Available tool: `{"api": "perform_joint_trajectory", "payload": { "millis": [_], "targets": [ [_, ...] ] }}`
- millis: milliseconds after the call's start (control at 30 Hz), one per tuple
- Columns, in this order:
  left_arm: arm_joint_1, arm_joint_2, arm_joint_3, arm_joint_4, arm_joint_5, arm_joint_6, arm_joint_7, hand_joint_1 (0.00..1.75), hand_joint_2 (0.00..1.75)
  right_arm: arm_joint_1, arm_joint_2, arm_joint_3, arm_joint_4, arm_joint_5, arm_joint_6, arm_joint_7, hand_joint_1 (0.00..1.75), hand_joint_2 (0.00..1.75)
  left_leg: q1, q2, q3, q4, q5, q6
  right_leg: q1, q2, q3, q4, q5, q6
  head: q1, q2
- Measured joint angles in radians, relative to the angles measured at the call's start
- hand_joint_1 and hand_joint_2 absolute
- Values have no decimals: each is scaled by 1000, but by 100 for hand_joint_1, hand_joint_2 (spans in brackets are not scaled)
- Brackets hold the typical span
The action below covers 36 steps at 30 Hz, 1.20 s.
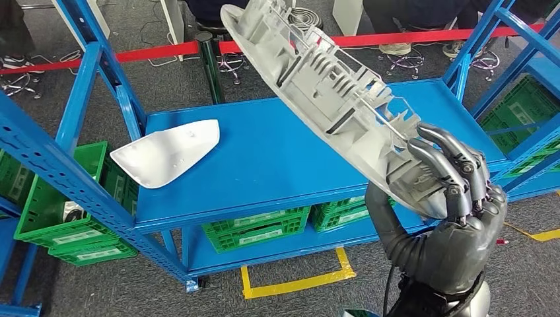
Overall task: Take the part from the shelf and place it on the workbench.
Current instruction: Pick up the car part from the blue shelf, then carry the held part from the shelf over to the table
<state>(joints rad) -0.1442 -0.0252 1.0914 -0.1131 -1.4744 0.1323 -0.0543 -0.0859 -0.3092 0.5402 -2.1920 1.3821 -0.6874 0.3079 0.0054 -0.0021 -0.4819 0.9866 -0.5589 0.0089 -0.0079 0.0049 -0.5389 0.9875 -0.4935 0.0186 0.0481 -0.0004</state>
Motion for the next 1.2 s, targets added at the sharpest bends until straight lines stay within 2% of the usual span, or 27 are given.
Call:
{"api": "perform_joint_trajectory", "payload": {
  "millis": [500, 633, 733, 933, 1033, 1067, 1100, 1167, 1200],
  "targets": [
    [-1, 6, 57, 1, -4, -3, -20, 0, 175, 69, 61, -25, -31, 14, 0, -28, 175, 175, 0, -1, 0, 0, 0, 0, 0, 0, 0, 0, 0, 0, 1, 0],
    [-1, -4, 60, 1, -4, -3, -59, 0, 175, 87, 61, -31, -36, -13, -1, -3, 175, 175, -1, -3, 0, 0, 0, -1, 0, 0, 0, 0, 0, 0, 1, 0],
    [0, -29, 66, 1, -12, -2, -51, 0, 175, 100, 51, -31, -36, -46, -1, 31, 175, 175, -2, -3, 0, 1, -1, 0, -1, 0, 0, -1, 0, 0, 0, 0],
    [0, -72, 75, 3, -36, -8, -20, 0, 175, 107, 15, -26, -40, -72, 2, 99, 175, 175, -7, -6, -2, 8, -2, 5, -6, 0, -1, -3, 4, 9, -1, 0],
    [0, -85, 76, 4, -42, -8, -23, 0, 175, 108, -1, -25, -49, -87, 0, 119, 175, 175, -7, -5, -1, 2, 9, 15, -9, 1, -2, -2, 5, 21, -2, 0],
    [0, -89, 76, 4, -43, -5, -28, 0, 175, 108, -6, -25, -52, -96, 0, 118, 175, 175, -4, -4, -1, -4, 16, 21, -9, 1, -8, 11, -9, 24, -1, 0],
    [-1, -92, 76, 4, -42, -2, -36, 0, 175, 107, -10, -25, -55, -110, -1, 109, 175, 175, -2, -2, -3, -9, 22, 25, -8, 1, -23, 46, -36, 25, 3, 0],
    [0, -95, 78, 5, -38, 9, -57, 0, 175, 105, -10, -26, -57, -157, -1, 64, 175, 175, -1, -1, -8, -11, 27, 30, -9, 0, -72, 172, -110, 27, 14, 0],
    [0, -96, 80, 5, -35, 15, -68, 0, 175, 105, -7, -27, -58, -186, -1, 30, 175, 175, -2, 0, -11, -10, 28, 30, -10, 0, -97, 238, -137, 28, 18, 0]
  ]
}}
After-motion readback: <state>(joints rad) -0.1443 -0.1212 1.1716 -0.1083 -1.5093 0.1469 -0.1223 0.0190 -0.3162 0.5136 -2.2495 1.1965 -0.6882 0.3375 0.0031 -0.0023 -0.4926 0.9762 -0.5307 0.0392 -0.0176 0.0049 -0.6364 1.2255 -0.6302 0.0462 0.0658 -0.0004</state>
